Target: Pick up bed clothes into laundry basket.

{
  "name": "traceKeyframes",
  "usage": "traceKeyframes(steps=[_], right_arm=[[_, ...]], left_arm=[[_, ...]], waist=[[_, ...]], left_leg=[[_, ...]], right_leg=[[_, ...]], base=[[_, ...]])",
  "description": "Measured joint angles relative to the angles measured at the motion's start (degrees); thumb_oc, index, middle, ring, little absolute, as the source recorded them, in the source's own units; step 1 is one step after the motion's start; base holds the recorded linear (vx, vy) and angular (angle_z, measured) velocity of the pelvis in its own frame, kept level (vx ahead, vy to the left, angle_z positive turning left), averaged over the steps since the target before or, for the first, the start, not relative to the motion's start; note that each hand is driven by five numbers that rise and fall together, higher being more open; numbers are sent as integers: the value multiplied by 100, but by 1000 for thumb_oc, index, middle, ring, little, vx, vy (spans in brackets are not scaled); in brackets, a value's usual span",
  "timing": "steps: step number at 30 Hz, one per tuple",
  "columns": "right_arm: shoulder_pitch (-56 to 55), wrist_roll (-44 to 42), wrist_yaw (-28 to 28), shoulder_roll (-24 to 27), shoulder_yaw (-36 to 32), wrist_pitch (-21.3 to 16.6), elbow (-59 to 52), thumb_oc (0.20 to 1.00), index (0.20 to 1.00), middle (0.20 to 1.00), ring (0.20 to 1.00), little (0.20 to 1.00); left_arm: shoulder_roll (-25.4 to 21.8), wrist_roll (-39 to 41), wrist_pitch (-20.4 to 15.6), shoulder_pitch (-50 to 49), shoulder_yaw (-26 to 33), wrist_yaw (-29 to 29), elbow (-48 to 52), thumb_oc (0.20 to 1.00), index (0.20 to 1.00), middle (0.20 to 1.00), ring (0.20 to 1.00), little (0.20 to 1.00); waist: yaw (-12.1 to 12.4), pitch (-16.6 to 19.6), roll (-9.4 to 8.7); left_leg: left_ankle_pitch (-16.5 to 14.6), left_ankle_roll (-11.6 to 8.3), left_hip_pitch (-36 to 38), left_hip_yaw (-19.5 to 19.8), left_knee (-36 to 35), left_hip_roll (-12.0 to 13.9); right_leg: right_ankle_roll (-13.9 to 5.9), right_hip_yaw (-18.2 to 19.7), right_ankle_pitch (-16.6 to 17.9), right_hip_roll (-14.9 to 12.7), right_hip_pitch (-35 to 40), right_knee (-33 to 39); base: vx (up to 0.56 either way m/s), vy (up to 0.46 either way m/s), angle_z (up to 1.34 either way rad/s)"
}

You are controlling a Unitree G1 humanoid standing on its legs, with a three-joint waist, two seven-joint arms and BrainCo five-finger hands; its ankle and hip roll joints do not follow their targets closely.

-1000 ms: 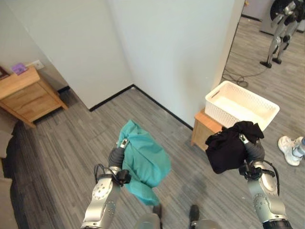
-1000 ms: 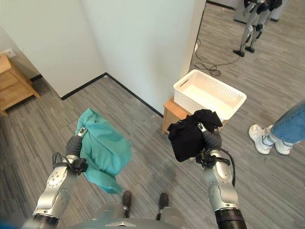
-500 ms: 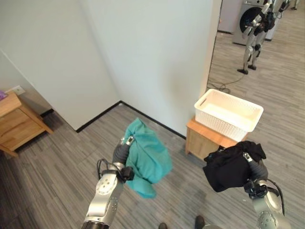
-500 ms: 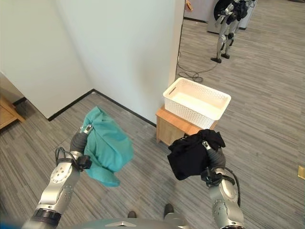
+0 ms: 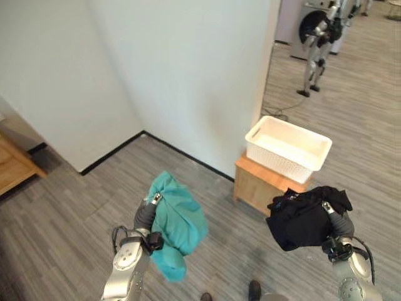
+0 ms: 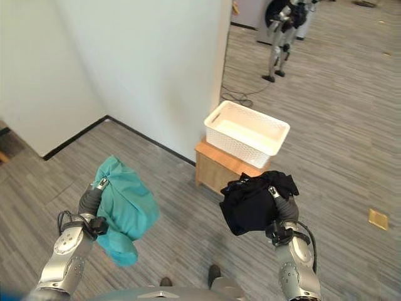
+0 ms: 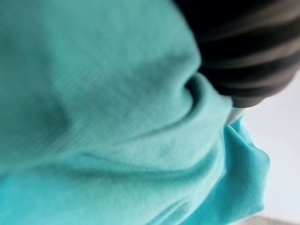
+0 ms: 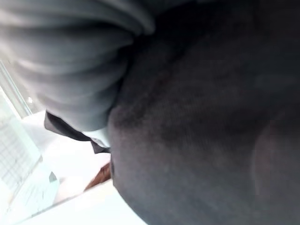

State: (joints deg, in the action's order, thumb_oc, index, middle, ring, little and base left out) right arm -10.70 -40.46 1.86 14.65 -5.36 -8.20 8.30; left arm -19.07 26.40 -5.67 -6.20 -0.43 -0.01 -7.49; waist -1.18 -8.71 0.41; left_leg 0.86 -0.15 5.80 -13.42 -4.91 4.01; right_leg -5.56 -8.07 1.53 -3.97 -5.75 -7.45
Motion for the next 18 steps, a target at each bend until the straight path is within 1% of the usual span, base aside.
traceKeyframes(steps=[1,2,3,4,5,6,7,8,9,10,11,12,13,14,15,16,17,18], right_arm=[[17,0,1,5,11,11,5,200,200,200,200,200],[42,3,2,12,17,12,14,200,200,200,200,200],[46,8,6,-6,41,10,16,200,200,200,200,200],[24,12,3,-9,56,10,23,200,200,200,200,200],[3,11,-8,-25,96,10,94,200,200,200,200,200],[-26,9,-17,-57,111,10,105,200,200,200,200,200],[-27,-7,-27,-117,180,9,130,200,200,200,200,200],[-16,-14,-28,-205,220,7,132,200,200,200,200,200],[-23,-15,-32,-267,262,5,132,200,200,200,200,200],[88,-15,-52,-36,272,14,229,200,200,200,200,200],[85,-16,-52,82,266,11,211,200,200,200,200,200],[142,-16,-47,273,249,0,228,200,200,200,200,200],[295,-17,-51,428,343,5,379,200,200,200,200,200],[292,-16,-46,463,371,35,384,200,200,200,200,200],[327,-27,-11,452,346,36,394,200,200,200,200,200],[297,-69,-8,442,303,3,373,200,200,200,200,200],[271,-76,-2,429,292,5,332,200,200,200,200,200],[243,-85,-3,445,277,-6,317,200,200,200,200,200]], left_arm=[[16,-4,-2,104,-22,2,-44,200,200,200,200,200],[17,-3,0,257,-96,6,-129,200,200,200,200,200],[-8,-1,-8,289,-137,6,-133,200,200,200,200,200],[-19,-1,-12,319,-167,7,-162,200,200,200,200,200],[-41,4,-27,403,-238,6,-251,200,200,200,200,200],[-85,12,-30,438,-252,33,-265,200,200,200,200,200],[-171,23,-42,455,-281,27,-274,200,200,200,200,200],[-259,29,-40,484,-300,34,-283,200,200,200,200,200],[-390,27,-43,506,-332,28,-262,200,200,200,200,200],[-170,28,-10,499,-394,46,-363,200,200,200,200,200],[-125,28,-3,460,-487,28,-329,200,200,200,200,200],[14,29,-11,402,-533,-20,-278,200,200,200,200,200],[86,31,-10,419,-539,-30,-286,200,200,200,200,200],[96,32,-6,421,-553,-31,-287,200,200,200,200,200],[93,44,-7,502,-537,-37,-286,200,200,200,200,200],[72,51,-5,594,-537,-46,-309,200,200,200,200,200],[-3,65,2,649,-540,-52,-280,200,200,200,200,200],[-69,179,21,587,-540,-60,-267,200,200,200,200,200]], waist=[[3,-19,11],[-6,-29,28],[-5,-28,28],[-19,-34,37],[-43,-5,-40],[-12,13,-113],[-65,9,-210],[-52,21,-335],[-37,26,-501],[-67,-52,-161],[-70,-46,-46],[-52,-58,170],[-60,-60,312],[-54,-96,217],[-49,-128,156],[-13,-168,-85],[12,-229,-317],[30,-263,-546]], left_leg=[[-2,-7,-44,-41,18,60],[5,-27,-66,-183,38,87],[-34,-94,-26,-191,55,121],[-43,-101,-33,-198,74,112],[-55,-240,-22,-151,112,123],[-50,-269,-6,-133,94,135],[26,-444,29,-73,55,189],[80,-594,64,-77,7,233],[164,-798,115,-1,-42,271],[235,-865,181,28,-41,611],[295,-824,171,31,-37,787],[366,-869,190,13,-16,1083],[455,-988,87,40,332,1354],[515,-932,34,78,512,1443],[703,-931,-358,378,1149,1653],[1253,-852,-773,660,1682,1746],[1564,-774,-1048,733,2006,1786],[1959,-583,-1305,849,2372,1817]], right_leg=[[-69,-32,-48,-140,-175,-276],[-166,-27,-97,-663,-373,-665],[-268,-3,-81,-1150,-336,-572],[-355,-5,-36,-1335,-259,-452],[-603,72,120,-1683,-57,-39],[-665,130,228,-1807,114,272],[-822,85,427,-1901,338,715],[-860,-4,609,-1863,591,1167],[-879,-30,734,-1777,763,1194],[-996,-190,618,-1420,824,1086],[-913,-187,516,-1275,793,1007],[-765,-227,381,-954,801,961],[-636,-228,161,-736,783,769],[-532,-223,130,-671,763,708],[-255,-290,-194,-544,665,369],[-40,-395,-401,-411,569,0],[176,-404,-606,-452,372,-305],[269,-440,-706,-400,408,-349]], base=[[153,-294,-42],[250,-400,-44],[201,-308,-38],[199,-314,-24],[137,-255,-8],[200,-383,0],[190,-399,6],[150,-368,18],[124,-430,17],[113,-473,19],[112,-512,0],[110,-525,-8],[114,-561,-16],[120,-621,3],[117,-601,23],[124,-529,32],[163,-437,29],[189,-324,2]])
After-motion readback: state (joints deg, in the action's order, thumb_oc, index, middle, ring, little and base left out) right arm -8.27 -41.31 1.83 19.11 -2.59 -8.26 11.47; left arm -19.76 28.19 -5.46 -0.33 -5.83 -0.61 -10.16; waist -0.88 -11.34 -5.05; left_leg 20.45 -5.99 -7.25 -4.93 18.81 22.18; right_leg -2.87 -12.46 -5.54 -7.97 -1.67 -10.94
